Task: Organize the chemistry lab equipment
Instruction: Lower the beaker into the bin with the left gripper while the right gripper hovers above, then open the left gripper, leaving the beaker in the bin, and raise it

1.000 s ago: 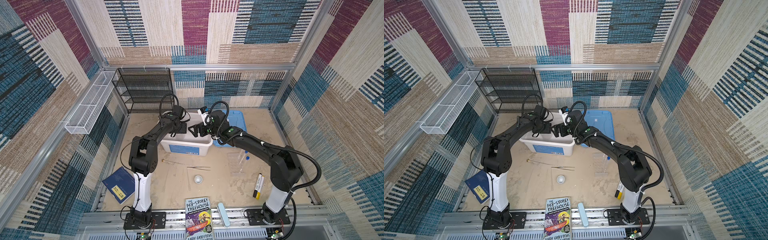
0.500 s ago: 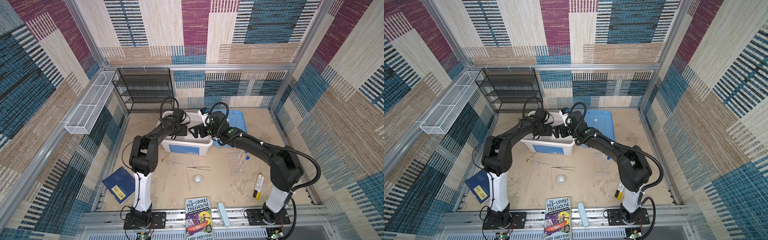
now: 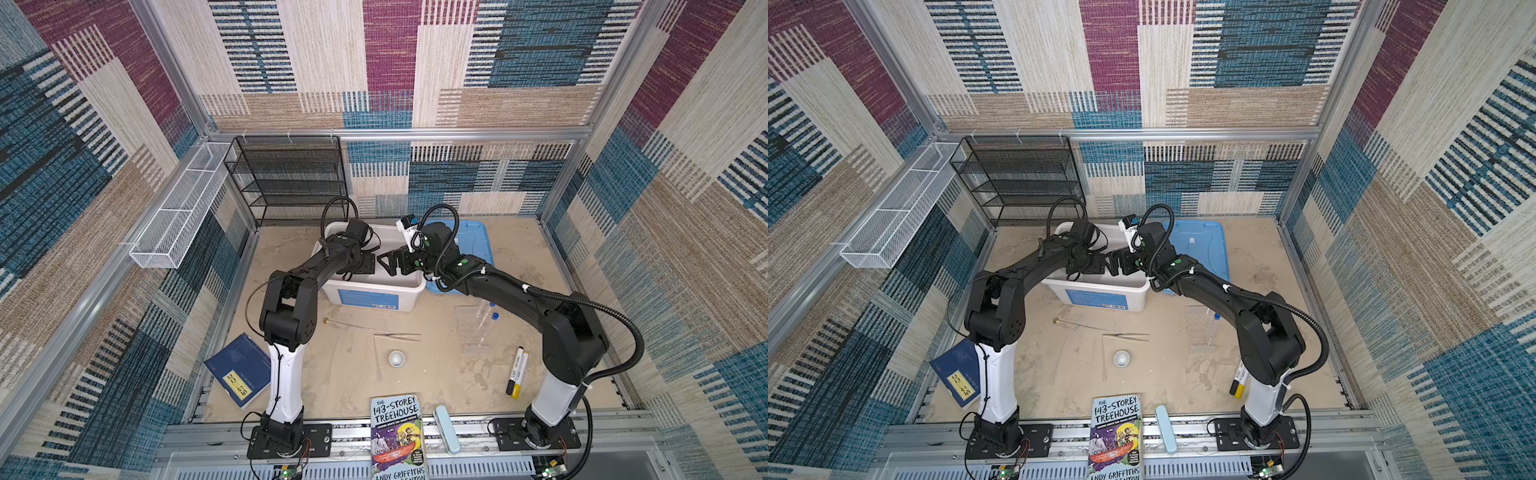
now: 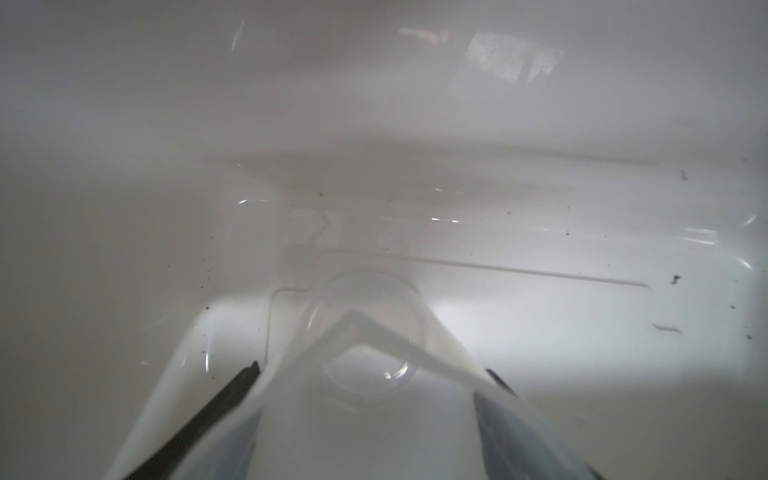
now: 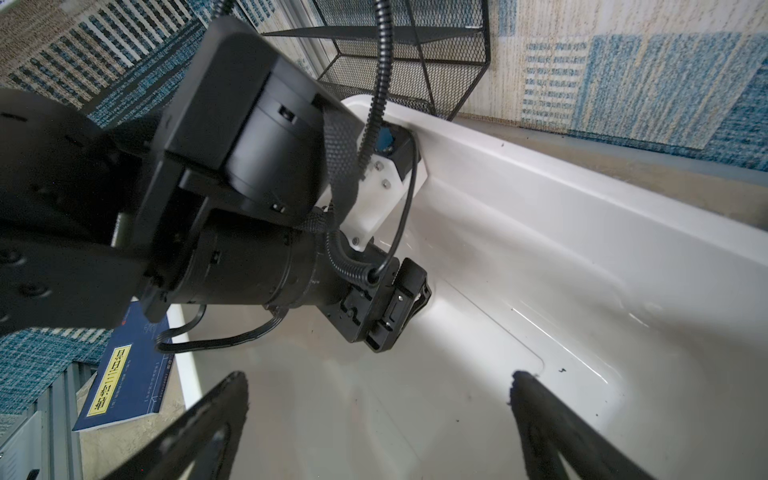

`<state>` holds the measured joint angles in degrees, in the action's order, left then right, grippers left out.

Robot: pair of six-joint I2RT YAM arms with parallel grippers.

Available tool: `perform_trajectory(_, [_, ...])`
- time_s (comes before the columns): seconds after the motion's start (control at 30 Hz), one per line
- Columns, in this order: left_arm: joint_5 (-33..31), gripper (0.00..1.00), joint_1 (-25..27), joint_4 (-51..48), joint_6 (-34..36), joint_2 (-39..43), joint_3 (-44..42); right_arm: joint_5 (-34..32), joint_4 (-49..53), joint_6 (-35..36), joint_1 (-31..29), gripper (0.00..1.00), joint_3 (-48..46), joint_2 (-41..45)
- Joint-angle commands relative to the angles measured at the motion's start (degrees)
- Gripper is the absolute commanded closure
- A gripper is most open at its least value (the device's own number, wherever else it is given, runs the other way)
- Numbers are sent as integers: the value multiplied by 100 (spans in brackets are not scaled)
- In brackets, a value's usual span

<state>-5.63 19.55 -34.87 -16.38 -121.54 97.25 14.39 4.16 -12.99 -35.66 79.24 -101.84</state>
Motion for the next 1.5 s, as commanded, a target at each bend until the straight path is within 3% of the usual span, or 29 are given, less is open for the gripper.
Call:
perform_trajectory(0.0, [-13,16,5,67,-2,77,13,-65,-162,-37,-3,0,-5,63])
perform_trajectory(0.13, [104,14,1,42,-12,57,22,-68,-179,-45,-3,0,-23,75])
perform_trajectory(0.4, [116,0,5,-5,-51,230,8,-94,-188,-42,-2,0,-48,103])
perform_trajectory(0.77, [130,1,5,-171,-66,614,92,-129,-236,-32,-2,0,-101,220])
perform_trajectory(1.17, [288,1,1,-266,-89,1801,-34,122,-624,541,-2,1,-528,1022])
perform_trajectory(1.47, [430,1,-8,-377,-65,3268,-787,61,-619,1233,-2,1,-1073,1816])
